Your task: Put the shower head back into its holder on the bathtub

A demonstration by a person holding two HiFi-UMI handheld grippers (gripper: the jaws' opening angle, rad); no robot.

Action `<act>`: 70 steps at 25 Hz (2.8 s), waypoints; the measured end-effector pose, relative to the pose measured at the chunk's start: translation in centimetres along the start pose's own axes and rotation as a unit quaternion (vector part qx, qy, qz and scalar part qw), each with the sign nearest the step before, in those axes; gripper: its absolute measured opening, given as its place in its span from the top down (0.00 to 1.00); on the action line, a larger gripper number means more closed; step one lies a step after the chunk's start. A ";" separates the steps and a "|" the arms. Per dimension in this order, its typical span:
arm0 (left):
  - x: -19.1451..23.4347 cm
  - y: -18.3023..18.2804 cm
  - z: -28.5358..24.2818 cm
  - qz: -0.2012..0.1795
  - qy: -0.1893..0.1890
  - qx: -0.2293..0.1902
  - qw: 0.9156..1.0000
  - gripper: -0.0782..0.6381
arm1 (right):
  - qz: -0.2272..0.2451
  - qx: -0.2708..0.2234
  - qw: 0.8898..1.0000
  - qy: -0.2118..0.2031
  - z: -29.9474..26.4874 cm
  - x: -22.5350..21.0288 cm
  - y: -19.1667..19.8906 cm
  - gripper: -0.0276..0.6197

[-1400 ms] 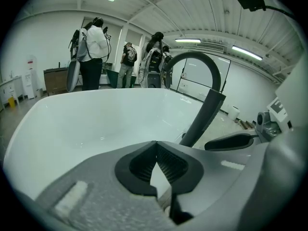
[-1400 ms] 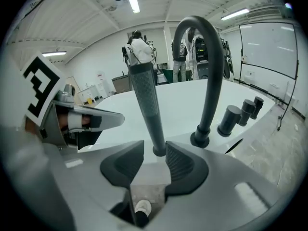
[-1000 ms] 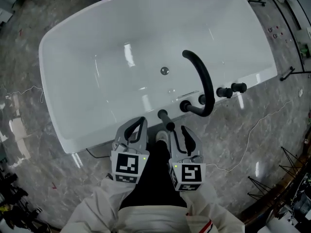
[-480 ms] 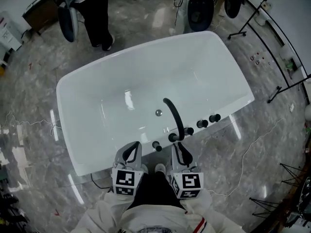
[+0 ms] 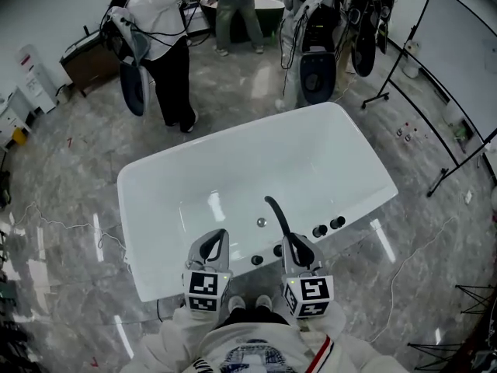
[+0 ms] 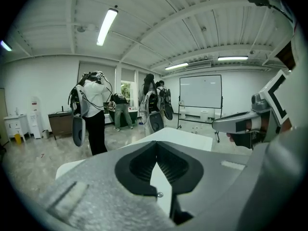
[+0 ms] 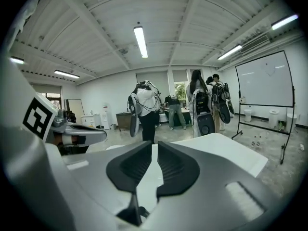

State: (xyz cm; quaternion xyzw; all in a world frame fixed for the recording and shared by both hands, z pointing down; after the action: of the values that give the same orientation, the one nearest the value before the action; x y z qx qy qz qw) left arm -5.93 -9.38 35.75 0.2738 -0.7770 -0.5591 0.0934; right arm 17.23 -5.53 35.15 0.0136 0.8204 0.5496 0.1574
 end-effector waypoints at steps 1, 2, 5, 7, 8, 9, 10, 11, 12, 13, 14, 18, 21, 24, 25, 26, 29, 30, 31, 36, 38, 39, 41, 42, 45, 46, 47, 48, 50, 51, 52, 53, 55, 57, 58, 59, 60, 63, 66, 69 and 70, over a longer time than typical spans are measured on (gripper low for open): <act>0.0 -0.5 0.2 -0.002 -0.001 -0.006 1.000 0.89 | 0.002 -0.004 1.000 -0.003 0.1 0.2 -0.3 0.90; -0.1 -0.9 0.5 -0.001 0.000 -0.011 1.000 0.89 | 0.003 -0.006 1.000 -0.006 0.3 0.4 -0.5 0.90; -0.3 -1.8 1.5 0.003 0.006 -0.023 1.000 0.89 | 0.008 -0.013 1.000 -0.012 1.0 1.1 -1.0 0.91; -0.4 -2.4 1.9 0.000 0.009 -0.032 0.999 0.89 | 0.014 -0.019 1.000 -0.014 1.2 1.5 -1.5 0.92; -0.4 -2.5 2.1 -0.001 0.009 -0.036 0.999 0.89 | 0.017 -0.022 0.999 -0.015 1.2 1.7 -1.7 0.92; -0.3 -2.6 2.2 -0.002 0.009 -0.040 0.999 0.89 | 0.021 -0.026 0.999 -0.015 1.3 1.8 -1.9 0.93; -0.2 -2.7 2.2 -0.001 0.009 -0.043 0.999 0.89 | 0.024 -0.029 0.999 -0.016 1.3 2.0 -2.2 0.93; -0.1 -2.8 2.2 0.000 0.010 -0.046 0.999 0.89 | 0.027 -0.032 0.999 -0.016 1.3 2.1 -2.4 0.95; 0.0 -3.0 2.2 0.002 0.012 -0.047 0.999 0.89 | 0.029 -0.034 0.999 -0.015 1.4 2.2 -2.6 0.95; 0.0 -3.1 2.3 0.004 0.015 -0.049 0.999 0.89 | 0.029 -0.034 0.999 -0.014 1.6 2.3 -2.7 0.95; -0.1 -3.1 2.3 0.006 0.018 -0.050 0.999 0.89 | 0.029 -0.034 0.999 -0.012 1.7 2.4 -2.8 0.95; -0.1 -2.6 2.6 0.008 0.033 -0.049 0.998 0.89 | 0.023 -0.039 0.999 0.004 2.4 3.1 -2.3 0.95; -0.1 -1.8 2.8 0.006 0.046 -0.040 0.998 0.89 | 0.033 -0.062 0.997 0.028 3.4 3.7 -2.4 0.95; -0.1 -1.0 3.1 0.013 0.059 -0.033 0.998 0.89 | 0.030 -0.062 0.997 0.038 4.3 4.1 -2.3 0.95; -0.2 -0.9 3.2 0.013 0.060 -0.033 0.998 0.89 | 0.026 -0.061 0.997 0.040 4.4 4.1 -2.3 0.95; -0.2 -0.9 3.3 0.012 0.060 -0.033 0.998 0.89 | 0.023 -0.060 0.997 0.043 4.5 4.0 -2.3 0.95; -0.2 -1.2 4.0 0.002 0.054 -0.039 0.998 0.89 | 0.016 -0.058 0.997 0.044 5.0 4.1 -2.2 0.95; -0.3 -1.3 4.4 0.000 0.053 -0.040 0.998 0.89 | 0.015 -0.057 0.997 0.043 5.3 4.3 -2.2 0.95; -0.3 -1.2 4.9 -0.002 0.052 -0.041 0.998 0.89 | 0.014 -0.057 0.997 0.040 5.6 4.5 -2.1 0.95; -1.5 -1.1 7.9 -0.007 0.039 -0.037 0.999 0.89 | 0.010 -0.052 0.998 0.018 7.3 5.4 -1.1 0.95; -2.6 -0.8 9.4 -0.002 0.038 -0.035 0.999 0.89 | 0.008 -0.052 0.999 0.010 8.7 5.5 -0.5 0.95; -3.1 -0.5 10.2 0.000 0.036 -0.035 0.999 0.89 | 0.008 -0.052 0.999 0.006 9.4 5.6 -0.1 0.95; -4.2 0.0 11.7 0.000 0.032 -0.032 0.999 0.89 | 0.007 -0.052 0.999 0.000 11.0 5.8 0.8 0.95; -4.8 0.2 12.3 -0.001 0.030 -0.032 0.999 0.89 | 0.006 -0.052 0.999 -0.001 11.9 5.8 1.2 0.95; -7.0 0.4 14.5 -0.007 0.029 -0.036 0.999 0.89 | 0.001 -0.049 0.999 -0.002 14.6 5.7 2.4 0.95; -7.8 0.5 15.2 -0.011 0.029 -0.036 0.999 0.89 | 0.000 -0.048 0.999 -0.003 15.5 5.7 2.9 0.95; -8.5 0.6 15.9 -0.016 0.028 -0.036 0.999 0.89 | -0.001 -0.048 0.999 -0.004 16.5 5.6 3.3 0.95; -9.2 0.7 16.5 -0.019 0.026 -0.036 0.999 0.89 | -0.002 -0.049 0.999 -0.005 17.4 5.6 3.7 0.95; -10.6 0.7 17.7 -0.020 0.025 -0.036 0.999 0.89 | -0.006 -0.050 0.999 -0.007 19.2 5.5 4.4 0.95; -11.3 0.8 18.4 -0.020 0.025 -0.037 0.999 0.89 | -0.009 -0.050 0.999 -0.008 20.1 5.5 4.8 0.95; -12.0 0.9 19.1 -0.020 0.024 -0.038 0.999 0.89 | -0.012 -0.049 0.999 -0.009 20.9 5.4 5.2 0.95; -12.6 1.0 19.8 -0.022 0.023 -0.039 0.999 0.89 | -0.015 -0.049 0.999 -0.010 21.8 5.4 5.6 0.95; -13.8 1.2 21.0 -0.027 0.020 -0.038 0.999 0.89 | -0.017 -0.049 0.999 -0.013 23.2 5.3 6.3 0.95; -14.7 1.3 22.1 -0.025 0.017 -0.036 0.999 0.89 | -0.016 -0.048 0.999 -0.016 24.4 5.5 6.8 0.95; -15.1 1.2 22.7 -0.021 0.017 -0.035 0.999 0.89 | -0.016 -0.046 0.999 -0.018 25.0 5.6 6.9 0.95; -15.5 1.2 23.3 -0.019 0.016 -0.034 0.999 0.89 | -0.017 -0.044 0.999 -0.019 25.6 5.8 7.1 0.95; -15.8 1.2 23.8 -0.019 0.015 -0.032 0.999 0.89 | -0.018 -0.043 0.999 -0.020 26.0 5.8 7.2 0.95; -16.5 1.4 24.7 -0.025 0.014 -0.030 0.999 0.89 | -0.023 -0.047 0.998 -0.023 26.9 6.0 7.3 0.95; -16.8 1.2 25.0 -0.022 0.023 -0.032 0.999 0.89 | -0.021 -0.050 0.998 -0.024 27.2 6.2 7.3 0.95; -16.8 1.3 25.3 -0.031 0.029 -0.040 0.998 0.89 | -0.015 -0.051 0.998 -0.028 27.3 6.8 7.5 0.95; -16.6 1.3 25.4 -0.035 0.029 -0.042 0.998 0.89 | -0.010 -0.052 0.998 -0.028 27.4 7.1 7.5 0.95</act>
State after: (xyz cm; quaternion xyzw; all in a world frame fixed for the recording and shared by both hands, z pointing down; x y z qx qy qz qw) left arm -3.98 20.52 30.55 0.3126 -0.7401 -0.5856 0.1077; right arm 16.83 23.40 30.74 0.0125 0.7858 0.5897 0.1861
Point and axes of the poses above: the fingertips, and each gripper's own axes: z backward along the fingers, x to its left, y out of its underside, the point moved 10 cm from there along z, backward along the fingers, and after that the axes turned 10 degrees about -z, right-handed, at the moved point
